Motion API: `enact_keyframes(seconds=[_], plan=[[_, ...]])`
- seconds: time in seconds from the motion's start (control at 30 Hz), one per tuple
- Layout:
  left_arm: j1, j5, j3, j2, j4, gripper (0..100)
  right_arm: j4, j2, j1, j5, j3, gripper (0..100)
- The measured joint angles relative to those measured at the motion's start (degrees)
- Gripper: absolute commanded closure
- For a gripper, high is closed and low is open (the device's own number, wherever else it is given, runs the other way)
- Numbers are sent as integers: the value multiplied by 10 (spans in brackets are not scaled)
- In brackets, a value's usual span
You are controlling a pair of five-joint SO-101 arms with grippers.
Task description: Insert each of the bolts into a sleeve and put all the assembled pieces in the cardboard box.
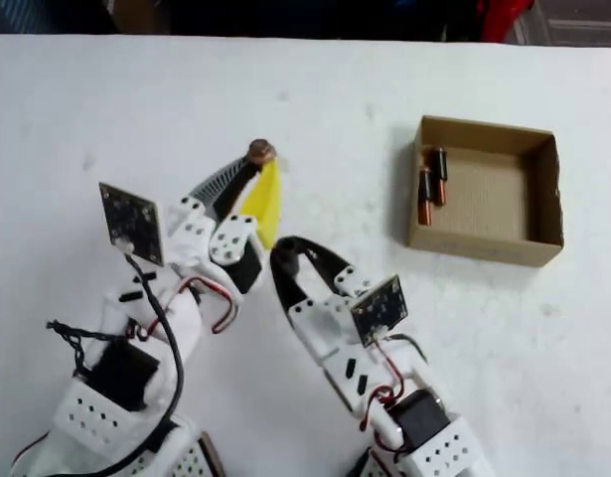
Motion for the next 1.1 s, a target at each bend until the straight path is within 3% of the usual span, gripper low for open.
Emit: enact_keyframes(seconds=[0.3,1.1], plan=[[0,48,0,0,30,977,-26,0,11,0,0,981],[36,49,0,0,30,977,-26,0,11,0,0,981]])
